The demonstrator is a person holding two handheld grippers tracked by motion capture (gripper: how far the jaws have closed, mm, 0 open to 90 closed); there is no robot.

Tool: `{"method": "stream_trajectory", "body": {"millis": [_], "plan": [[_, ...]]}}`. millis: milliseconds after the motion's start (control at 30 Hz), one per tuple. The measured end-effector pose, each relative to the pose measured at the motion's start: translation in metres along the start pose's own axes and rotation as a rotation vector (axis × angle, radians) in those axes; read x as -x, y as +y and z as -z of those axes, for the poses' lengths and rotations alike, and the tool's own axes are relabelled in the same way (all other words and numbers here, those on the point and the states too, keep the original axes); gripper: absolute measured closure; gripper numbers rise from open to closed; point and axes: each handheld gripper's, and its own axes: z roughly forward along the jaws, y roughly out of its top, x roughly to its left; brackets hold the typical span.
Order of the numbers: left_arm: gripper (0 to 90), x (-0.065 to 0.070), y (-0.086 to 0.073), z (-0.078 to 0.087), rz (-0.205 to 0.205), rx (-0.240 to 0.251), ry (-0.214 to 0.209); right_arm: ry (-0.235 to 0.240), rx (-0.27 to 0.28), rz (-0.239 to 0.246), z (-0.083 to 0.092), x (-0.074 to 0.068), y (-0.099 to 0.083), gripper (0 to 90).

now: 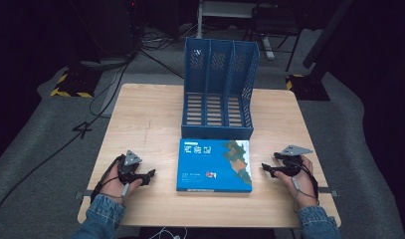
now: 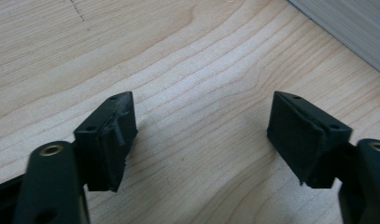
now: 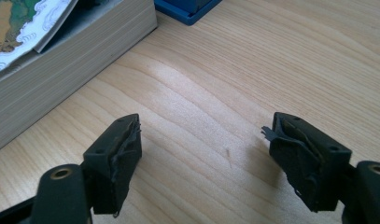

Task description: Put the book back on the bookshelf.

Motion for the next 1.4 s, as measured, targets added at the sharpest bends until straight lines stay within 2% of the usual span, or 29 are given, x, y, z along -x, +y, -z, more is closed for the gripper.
{"method": "stream_trajectory", "body": {"millis": [100, 267, 500, 600, 700, 767, 833, 967, 1033, 1167, 1233, 1333, 1400], "plan": [[31.9, 0.0, 0.005, 0.006, 0.03, -0.025, -0.021, 0.0, 0.0, 0.0, 0.0, 0.0, 0.0, 25.9], [33.1, 0.003, 0.015, 0.014, 0.032, 0.01, -0.025, -0.004, 0.001, -0.001, 0.0, 0.0, 0.0, 26.0], [33.5, 0.009, 0.029, 0.025, 0.053, 0.07, -0.07, -0.013, 0.0, -0.011, 0.002, -0.003, -0.002, 26.1], [33.4, 0.012, 0.034, 0.026, 0.046, 0.084, -0.094, -0.021, -0.001, -0.03, 0.004, -0.006, -0.003, 26.9], [33.4, 0.015, 0.039, 0.026, 0.043, 0.089, -0.105, -0.013, -0.026, -0.044, 0.008, -0.01, 0.0, 30.6], [33.4, 0.019, 0.046, 0.023, 0.046, 0.096, -0.126, 0.012, -0.008, -0.041, 0.014, -0.021, 0.006, 29.2], [33.3, 0.021, 0.05, 0.02, 0.056, 0.102, -0.135, 0.022, -0.015, -0.048, 0.017, -0.027, 0.009, 29.2], [33.4, 0.026, 0.06, 0.006, 0.057, 0.089, -0.136, 0.07, -0.016, -0.05, 0.022, -0.043, 0.016, 29.3], [33.4, 0.027, 0.062, 0.004, 0.057, 0.089, -0.137, 0.076, -0.015, -0.041, 0.023, -0.047, 0.019, 29.3], [33.4, 0.036, 0.073, -0.005, 0.066, 0.085, -0.173, 0.108, -0.004, -0.007, 0.025, -0.062, 0.028, 28.8], [33.6, 0.041, 0.078, -0.01, 0.056, 0.059, -0.184, 0.124, 0.005, 0.022, 0.025, -0.074, 0.034, 28.2], [33.6, 0.043, 0.081, -0.013, 0.049, 0.046, -0.191, 0.138, 0.003, 0.036, 0.025, -0.081, 0.037, 27.4], [33.5, 0.049, 0.087, -0.02, 0.034, 0.016, -0.201, 0.16, 0.004, 0.057, 0.022, -0.09, 0.04, 26.7]]}}
